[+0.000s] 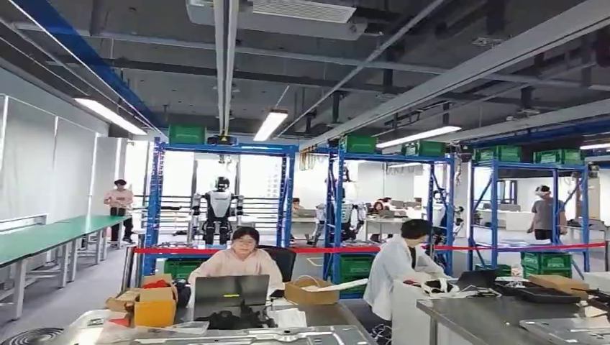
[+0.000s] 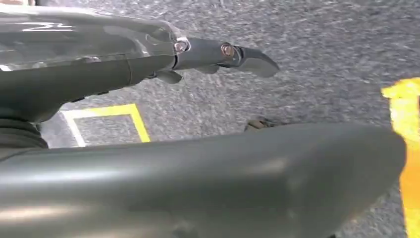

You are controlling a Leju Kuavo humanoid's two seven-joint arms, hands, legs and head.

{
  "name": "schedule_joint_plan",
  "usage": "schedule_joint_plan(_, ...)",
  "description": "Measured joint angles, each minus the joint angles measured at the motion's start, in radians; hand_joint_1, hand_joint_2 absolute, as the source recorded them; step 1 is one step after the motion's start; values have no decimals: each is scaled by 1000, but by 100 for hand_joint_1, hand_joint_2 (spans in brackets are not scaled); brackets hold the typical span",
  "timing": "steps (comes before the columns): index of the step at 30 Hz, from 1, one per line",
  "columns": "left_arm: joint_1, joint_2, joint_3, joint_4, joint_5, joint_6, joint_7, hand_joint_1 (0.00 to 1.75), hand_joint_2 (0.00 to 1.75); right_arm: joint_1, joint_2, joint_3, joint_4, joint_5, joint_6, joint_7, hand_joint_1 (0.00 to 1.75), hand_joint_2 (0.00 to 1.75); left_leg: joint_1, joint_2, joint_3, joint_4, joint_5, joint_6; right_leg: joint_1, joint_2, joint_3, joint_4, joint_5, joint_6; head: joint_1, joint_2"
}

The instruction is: Take the parts from the cabinet and place them on the table.

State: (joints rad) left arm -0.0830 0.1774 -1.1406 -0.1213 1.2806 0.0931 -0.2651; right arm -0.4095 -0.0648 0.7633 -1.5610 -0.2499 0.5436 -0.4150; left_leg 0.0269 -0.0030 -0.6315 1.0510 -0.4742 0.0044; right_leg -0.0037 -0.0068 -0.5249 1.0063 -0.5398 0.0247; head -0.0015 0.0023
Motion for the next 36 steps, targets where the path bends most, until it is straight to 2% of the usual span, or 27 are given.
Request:
schedule_joint_plan(1, 2, 0, 0, 0, 0, 0, 0, 0, 175, -1, 0, 0, 0, 0, 0, 0, 175, 175, 0, -1, 9, -3, -5, 8, -2, 1, -1, 17, -3, 4, 0, 0)
schedule_joint_plan(2, 1, 1, 0, 0, 0, 0, 0, 0, 175, -3, 0, 0, -1, 0, 0, -1, 175, 175, -1, -1, 17, -3, -10, 15, -2, 1, -24, 66, -18, 6, 0, 0)
schedule_joint_plan(3, 0, 1, 0, 0, 4, 0, 0, 0, 175, -3, 0, 0, 0, 0, 0, -1, 175, 175, -3, -2, 24, -3, -15, 21, -2, 2, -64, 138, -45, 7, 0, 0)
schedule_joint_plan(5, -1, 1, 0, 0, 4, 0, 0, 0, 175, -1, 0, 0, 1, 0, 0, 0, 175, 175, -11, -3, 36, -3, -27, 27, -1, 2, -168, 295, -92, 4, 0, 0)
schedule_joint_plan(6, 0, 1, 0, 0, 5, 0, 0, 0, 175, 1, 0, 0, 1, 0, 0, 0, 175, 175, -15, -5, 43, -3, -34, 29, -1, 2, -204, 334, -95, 0, 0, 0)
schedule_joint_plan(7, 1, 1, 0, 0, 5, 0, 0, 0, 175, 2, 0, 0, 1, 0, 0, 0, 175, 175, -19, -7, 54, -3, -42, 30, 3, 3, -218, 323, -72, -6, 0, 0)
schedule_joint_plan(8, 1, 1, 0, 0, 4, 0, 0, 0, 175, 2, 0, 0, 1, 0, 0, 0, 175, 175, -21, -10, 66, -3, -50, 31, 9, 4, -208, 272, -28, -15, 0, 0)
schedule_joint_plan(10, 0, 0, 0, 0, 4, -1, 0, 0, 175, 1, 0, 0, 0, 0, 0, 0, 175, 175, -21, -13, 94, -4, -68, 29, 30, 6, -151, 100, 95, -38, 0, 0)
schedule_joint_plan(11, -2, -4, -1, 0, 5, -2, 0, 0, 175, 0, -1, -1, 1, 0, 0, -1, 175, 175, -19, -14, 101, -8, -74, 26, 39, 8, -138, 62, 111, -50, 0, 0)
schedule_joint_plan(12, -3, -7, -1, 0, 5, -2, 0, 0, 175, -3, 0, -1, 0, 0, 0, 0, 175, 175, -15, -16, 100, -16, -73, 22, 40, 11, -139, 38, 104, -55, -1, 0)
schedule_joint_plan(13, -2, -6, -1, 0, 5, -2, 0, 0, 175, -5, 0, -1, -1, -1, 0, 0, 175, 175, -13, -16, 97, -21, -75, 17, 42, 13, -128, 25, 102, -58, -1, 0)
schedule_joint_plan(14, -1, -6, -2, 0, 5, -2, 0, 0, 175, -4, 0, -1, -1, -1, 0, 0, 175, 175, -14, -14, 104, -19, -69, 11, 45, 14, -125, 12, 101, -60, -1, 0)
schedule_joint_plan(15, -1, -6, -2, 0, 5, -2, 0, 0, 175, -4, 0, -1, -2, -1, -1, 0, 175, 175, -15, -13, 116, -28, -67, 7, 42, 13, -114, 5, 97, -66, -1, 0)
schedule_joint_plan(16, -2, -6, -2, 0, 5, -2, -1, 0, 175, -4, 2, -2, -3, -1, -1, 0, 175, 175, -16, -12, 118, -23, -78, 8, 30, 11, -87, -16, 100, -66, -1, 0)
schedule_joint_plan(17, -3, -7, -3, 0, 5, -3, -1, 0, 175, -7, 3, -2, -3, -1, -1, 0, 175, 175, -17, -10, 109, 11, -79, 7, 30, 10, -72, -27, 98, -67, -1, 0)
schedule_joint_plan(18, -6, -6, -4, 0, 5, -3, -1, 0, 175, -11, 5, -1, -3, -1, -1, 0, 175, 175, -16, -10, 71, 78, -95, 4, 28, 8, -63, -29, 93, -69, -1, 0)
schedule_joint_plan(20, -5, -3, -5, 0, 6, -2, -1, 0, 175, -7, 6, -1, -3, -1, -1, 0, 175, 175, -9, -10, -19, 205, -147, -9, 26, 7, -53, -29, 79, -62, 0, 0)
schedule_joint_plan(21, -3, -2, -5, 0, 6, -1, -1, 0, 175, -5, 6, -1, -3, -1, -1, 0, 175, 175, -5, -9, -51, 242, -163, -14, 24, 8, -47, -29, 73, -60, 0, 0)
schedule_joint_plan(26, -2, -2, -5, 0, 6, -1, -1, 0, 175, -5, 6, -1, -3, -1, -1, 0, 175, 175, -4, -9, -57, 247, -164, -16, 23, 8, -45, -29, 72, -60, 0, 0)
schedule_joint_plan(27, 3, -2, -7, 0, 6, -1, -1, 0, 175, -2, 6, -1, -3, -1, -1, 0, 175, 175, 4, -8, -74, 225, -132, -30, 17, 9, -29, -29, 60, -53, 0, 0)
schedule_joint_plan(28, 0, -6, -11, 0, 6, -2, -1, 0, 175, -3, 6, -1, -2, -1, -2, 0, 175, 175, 17, -1, -24, 1, 4, -60, 2, 10, 1, -2, 14, -16, -1, 0)
schedule_joint_plan(29, -4, -6, -12, 0, 7, -2, -2, 0, 175, -3, 5, -2, -5, -1, -2, 0, 175, 175, 17, 0, -27, 9, 11, -24, 5, 12, -13, 3, 7, -11, -2, 2)
schedule_joint_plan(31, 4, -5, -13, 0, 7, -2, -2, 0, 175, 1, 5, -2, -6, -1, -2, 0, 175, 175, 9, -2, -29, 12, 6, -10, 0, 8, -8, 2, 1, -4, -3, 1)
schedule_joint_plan(32, 4, -5, -14, 0, 7, -2, -2, 0, 175, 1, 5, -2, -8, -1, -2, 0, 175, 175, 11, -2, -23, 10, 4, -3, -3, 9, -6, 5, -10, 1, -3, 1)
schedule_joint_plan(33, 4, -4, -14, 0, 7, -1, -2, 0, 175, 1, 5, -2, -10, -1, -2, 0, 175, 175, 10, -3, -17, 9, 0, 3, -4, 8, -11, 29, -22, 3, -3, 2)
schedule_joint_plan(34, 2, -2, -14, 0, 7, 0, -2, 0, 175, -1, 5, -3, -10, -1, -2, 0, 175, 175, 8, -3, -11, 9, -5, 9, -4, 8, -38, 85, -45, 5, -3, 1)
schedule_joint_plan(36, 0, -2, -14, 0, 8, 0, -2, 0, 175, 0, 5, -3, -10, -1, -2, 0, 175, 175, 2, -3, -2, 9, -15, 18, -4, 8, -139, 255, -104, 5, -3, 1)
